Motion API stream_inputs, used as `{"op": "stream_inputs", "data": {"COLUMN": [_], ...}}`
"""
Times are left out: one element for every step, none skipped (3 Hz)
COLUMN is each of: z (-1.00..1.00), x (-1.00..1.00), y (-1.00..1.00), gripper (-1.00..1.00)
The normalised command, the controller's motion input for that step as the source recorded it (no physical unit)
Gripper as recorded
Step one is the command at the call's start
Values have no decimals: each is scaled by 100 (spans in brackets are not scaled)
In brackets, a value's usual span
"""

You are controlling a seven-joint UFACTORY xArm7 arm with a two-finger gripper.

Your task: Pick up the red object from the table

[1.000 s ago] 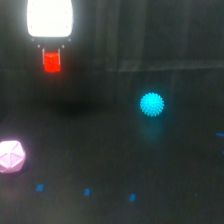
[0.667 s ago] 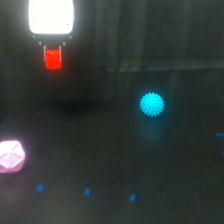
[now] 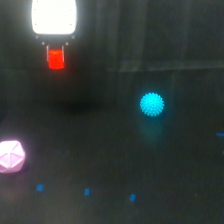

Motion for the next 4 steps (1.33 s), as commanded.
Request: {"op": "stream_inputs", "data": {"z": [-10, -8, 24, 44], "x": [-21, -15, -31, -97], "y": [47, -2, 48, 7], "gripper": [-61, -92, -100, -100]}}
